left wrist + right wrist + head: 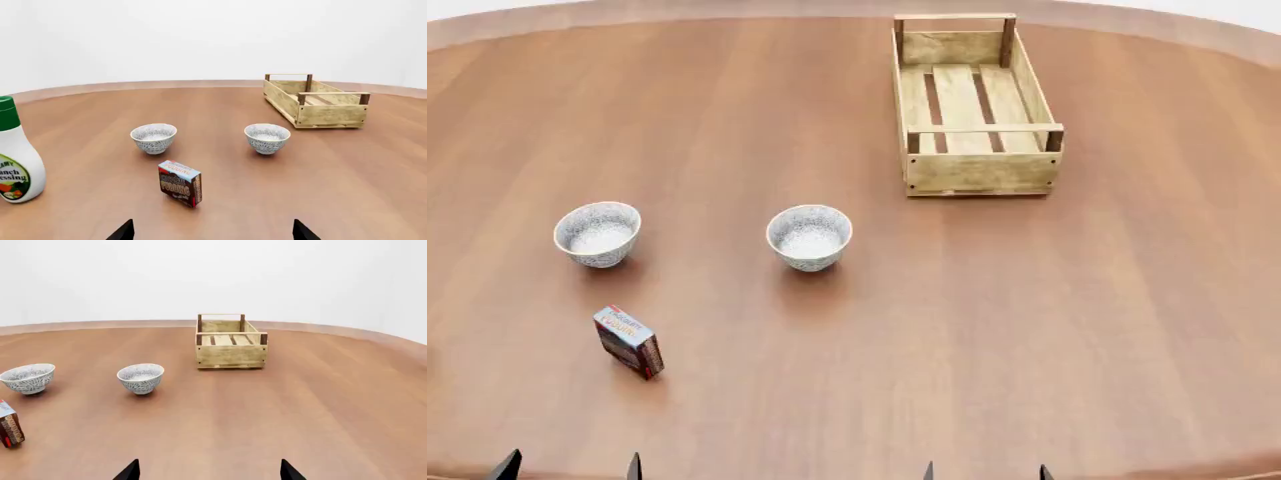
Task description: Stack the right bowl on the left bowl and place them in the tray.
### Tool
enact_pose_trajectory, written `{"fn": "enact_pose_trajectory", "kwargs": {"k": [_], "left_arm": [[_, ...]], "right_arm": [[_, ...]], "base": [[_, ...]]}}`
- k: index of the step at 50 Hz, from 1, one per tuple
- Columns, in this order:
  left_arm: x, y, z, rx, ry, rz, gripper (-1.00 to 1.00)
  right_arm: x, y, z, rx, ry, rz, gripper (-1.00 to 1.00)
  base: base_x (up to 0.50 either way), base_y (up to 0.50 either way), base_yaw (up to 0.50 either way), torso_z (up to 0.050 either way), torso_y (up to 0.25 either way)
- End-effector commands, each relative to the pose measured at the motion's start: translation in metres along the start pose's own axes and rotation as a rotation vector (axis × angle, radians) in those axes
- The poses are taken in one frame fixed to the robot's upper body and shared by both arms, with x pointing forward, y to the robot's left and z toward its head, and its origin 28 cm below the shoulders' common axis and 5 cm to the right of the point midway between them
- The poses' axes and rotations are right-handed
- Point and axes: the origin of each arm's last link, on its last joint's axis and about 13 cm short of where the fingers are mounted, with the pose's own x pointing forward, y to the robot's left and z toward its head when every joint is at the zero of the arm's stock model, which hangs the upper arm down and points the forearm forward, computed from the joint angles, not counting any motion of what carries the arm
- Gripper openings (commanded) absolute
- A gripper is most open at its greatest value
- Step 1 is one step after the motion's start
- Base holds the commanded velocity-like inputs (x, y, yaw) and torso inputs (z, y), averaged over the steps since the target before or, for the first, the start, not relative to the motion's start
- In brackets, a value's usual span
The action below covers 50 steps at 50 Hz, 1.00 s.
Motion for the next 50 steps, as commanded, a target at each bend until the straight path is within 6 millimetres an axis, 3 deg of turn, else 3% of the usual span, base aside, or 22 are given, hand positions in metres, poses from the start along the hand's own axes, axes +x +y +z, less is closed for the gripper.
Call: {"fn": "enact_pose_trajectory", "kwargs": {"k": [1,41,50], "left_arm": [[0.0004,-0.0001,0.0005,-0.001,-0.001,0.001,1.0],[0.0013,-0.0006,-0.0021,-0.007,0.061,0.023,1.0],[0.0011,0.0006,-0.0005,-0.033,0.058,0.029,1.0]], "right_arm": [[-0.0002,0.0002,0.0003,-0.001,0.004,0.0,1.0],[-0.0026,0.0009,-0.0006,0.006,0.014,0.002,1.0],[-0.0039,0.0011,-0.0002,0.006,0.009,0.005,1.0]], "base": [[0.0,0.0,0.0,0.0,0.0],[0.0,0.0,0.0,0.0,0.0],[0.0,0.0,0.0,0.049,0.0]]}}
